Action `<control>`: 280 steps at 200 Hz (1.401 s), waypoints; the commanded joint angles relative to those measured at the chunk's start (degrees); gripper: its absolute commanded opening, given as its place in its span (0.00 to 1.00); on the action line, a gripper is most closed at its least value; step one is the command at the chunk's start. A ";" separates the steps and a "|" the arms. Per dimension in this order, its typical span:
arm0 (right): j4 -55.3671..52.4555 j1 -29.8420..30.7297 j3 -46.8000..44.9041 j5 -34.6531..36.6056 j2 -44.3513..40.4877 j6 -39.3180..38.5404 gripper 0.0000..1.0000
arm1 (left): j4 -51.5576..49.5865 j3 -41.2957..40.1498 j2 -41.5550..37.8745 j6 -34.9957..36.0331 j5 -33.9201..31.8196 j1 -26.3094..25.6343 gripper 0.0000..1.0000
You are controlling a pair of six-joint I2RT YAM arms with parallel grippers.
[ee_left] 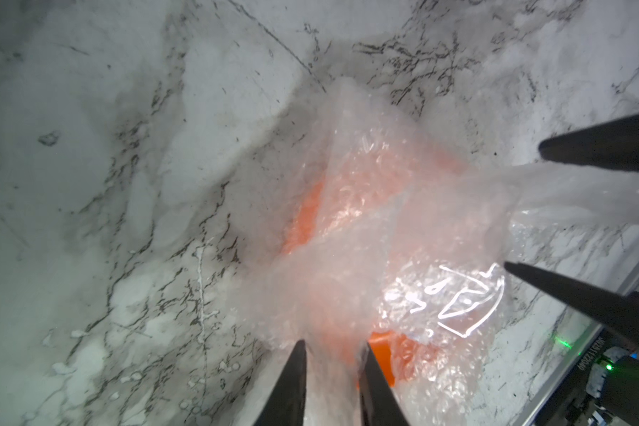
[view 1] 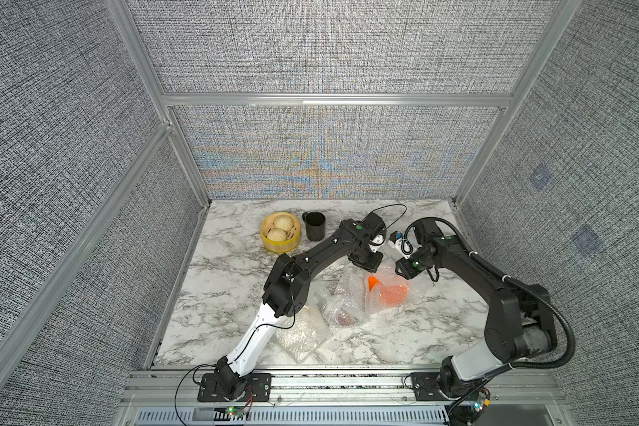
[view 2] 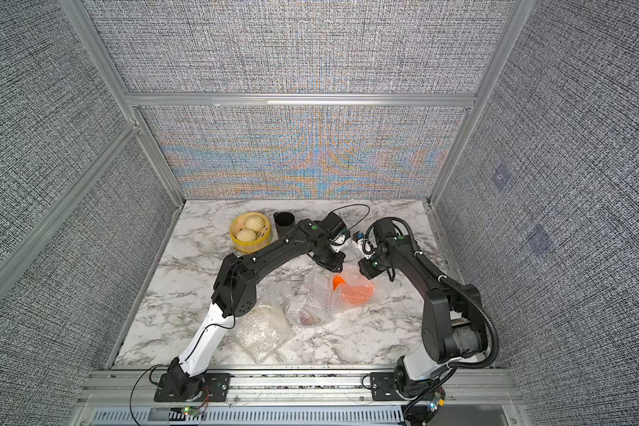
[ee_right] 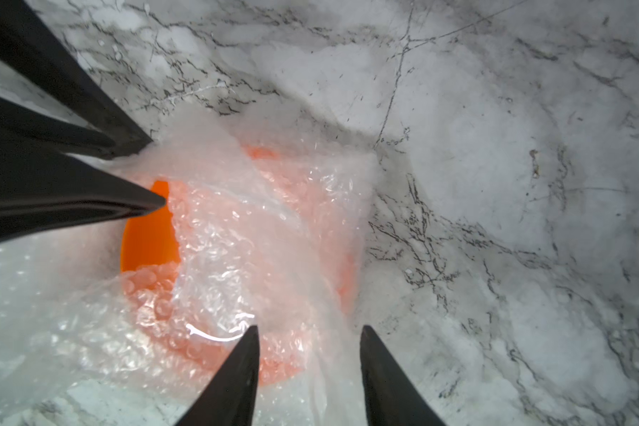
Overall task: Unpack dinner plates from bubble wrap
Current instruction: Unwrap the bubble wrap at the center of the board.
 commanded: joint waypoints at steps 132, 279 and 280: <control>-1.19 -2.26 0.45 -7.19 -6.46 2.11 0.50 | -5.08 7.54 3.42 2.91 -0.48 -0.01 0.47; -4.60 -5.84 4.14 -12.85 5.70 -6.13 0.44 | -5.41 10.95 6.75 2.99 0.78 -0.01 0.11; -4.60 -5.90 4.09 -12.84 5.70 -6.07 0.44 | -5.36 10.98 6.79 2.95 0.73 -0.01 0.11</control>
